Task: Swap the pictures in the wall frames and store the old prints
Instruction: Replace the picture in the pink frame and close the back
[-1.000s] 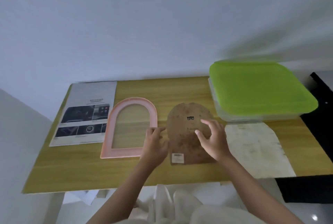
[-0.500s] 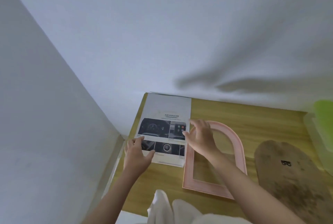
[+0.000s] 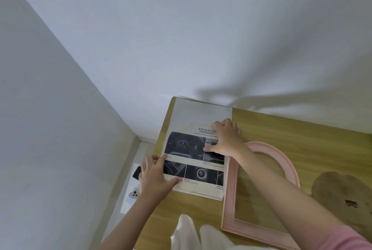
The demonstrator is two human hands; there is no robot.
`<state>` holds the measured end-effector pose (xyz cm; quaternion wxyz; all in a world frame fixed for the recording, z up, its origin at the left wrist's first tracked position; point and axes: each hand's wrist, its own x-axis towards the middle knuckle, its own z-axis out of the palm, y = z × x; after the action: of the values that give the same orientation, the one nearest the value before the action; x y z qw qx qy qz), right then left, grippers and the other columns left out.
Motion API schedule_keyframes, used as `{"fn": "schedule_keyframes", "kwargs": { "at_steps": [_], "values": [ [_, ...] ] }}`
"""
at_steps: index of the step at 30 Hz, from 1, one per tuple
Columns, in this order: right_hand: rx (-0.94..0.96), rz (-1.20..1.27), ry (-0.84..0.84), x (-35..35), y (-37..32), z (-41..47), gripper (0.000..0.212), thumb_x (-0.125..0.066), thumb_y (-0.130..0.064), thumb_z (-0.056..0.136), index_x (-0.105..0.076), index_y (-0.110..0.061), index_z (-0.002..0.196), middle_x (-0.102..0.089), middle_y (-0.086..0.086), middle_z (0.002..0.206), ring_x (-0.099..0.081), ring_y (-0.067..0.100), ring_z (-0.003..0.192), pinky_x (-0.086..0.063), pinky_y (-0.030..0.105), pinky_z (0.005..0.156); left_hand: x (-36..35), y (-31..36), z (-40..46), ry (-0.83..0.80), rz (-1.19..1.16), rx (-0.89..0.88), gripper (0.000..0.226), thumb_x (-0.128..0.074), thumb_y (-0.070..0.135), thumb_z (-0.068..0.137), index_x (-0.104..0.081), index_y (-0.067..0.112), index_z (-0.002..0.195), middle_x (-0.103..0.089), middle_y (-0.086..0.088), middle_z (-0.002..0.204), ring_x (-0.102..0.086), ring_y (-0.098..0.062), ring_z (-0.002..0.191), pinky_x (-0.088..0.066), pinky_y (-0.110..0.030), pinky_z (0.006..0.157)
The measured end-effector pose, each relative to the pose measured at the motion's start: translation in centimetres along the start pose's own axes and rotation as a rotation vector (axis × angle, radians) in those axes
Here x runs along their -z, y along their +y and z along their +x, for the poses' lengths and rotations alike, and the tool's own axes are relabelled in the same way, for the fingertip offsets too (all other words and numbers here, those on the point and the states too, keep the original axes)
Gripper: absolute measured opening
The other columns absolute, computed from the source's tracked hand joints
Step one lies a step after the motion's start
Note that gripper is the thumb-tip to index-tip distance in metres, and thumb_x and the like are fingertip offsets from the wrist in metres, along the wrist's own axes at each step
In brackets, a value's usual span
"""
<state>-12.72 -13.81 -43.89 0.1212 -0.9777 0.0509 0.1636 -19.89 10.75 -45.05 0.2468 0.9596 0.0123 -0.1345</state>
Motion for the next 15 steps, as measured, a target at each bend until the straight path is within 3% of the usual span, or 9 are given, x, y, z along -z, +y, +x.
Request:
{"fn": "schedule_keyframes", "kwargs": {
  "at_steps": [6,10,13,15],
  "values": [
    [-0.019,0.074,0.035,-0.2,-0.3,0.1,0.083,-0.077,-0.059,0.057,-0.039,-0.026,0.123,-0.038,0.001,0.120,-0.036,0.021,0.111,-0.031,0.036,0.090,-0.2,-0.1,0.1,0.013,-0.007,0.003,0.086,-0.073,0.056,0.064,-0.037,0.029,0.137,-0.032,0.003,0.122,-0.034,-0.018,0.119,-0.040,-0.044,0.101],
    [0.058,0.295,0.095,-0.6,-0.4,-1.1,0.064,-0.078,-0.033,0.071,-0.036,-0.028,0.119,-0.056,-0.003,0.120,-0.054,0.019,0.100,-0.040,0.037,0.089,-0.4,-0.2,0.0,0.024,-0.025,-0.002,0.086,-0.073,0.056,0.064,-0.038,0.028,0.137,-0.033,0.002,0.123,-0.035,-0.018,0.118,-0.040,-0.043,0.101],
    [0.106,0.504,0.096,-0.3,-0.4,-2.1,0.055,-0.066,-0.006,0.082,-0.039,-0.033,0.122,-0.058,0.003,0.126,-0.064,0.024,0.081,-0.056,0.030,0.063,-0.3,-0.3,-0.1,0.012,-0.029,-0.001,0.086,-0.072,0.057,0.064,-0.037,0.028,0.137,-0.031,0.002,0.123,-0.034,-0.018,0.118,-0.038,-0.044,0.103],
    [0.087,0.675,0.140,0.2,-0.5,-2.3,0.055,-0.063,0.000,0.083,-0.044,-0.036,0.120,-0.058,0.003,0.123,-0.065,0.021,0.079,-0.057,0.031,0.060,-0.3,-0.3,-0.1,-0.002,-0.028,0.003,0.087,-0.070,0.058,0.065,-0.034,0.027,0.138,-0.030,0.001,0.124,-0.034,-0.018,0.119,-0.035,-0.044,0.104]
  ]
}}
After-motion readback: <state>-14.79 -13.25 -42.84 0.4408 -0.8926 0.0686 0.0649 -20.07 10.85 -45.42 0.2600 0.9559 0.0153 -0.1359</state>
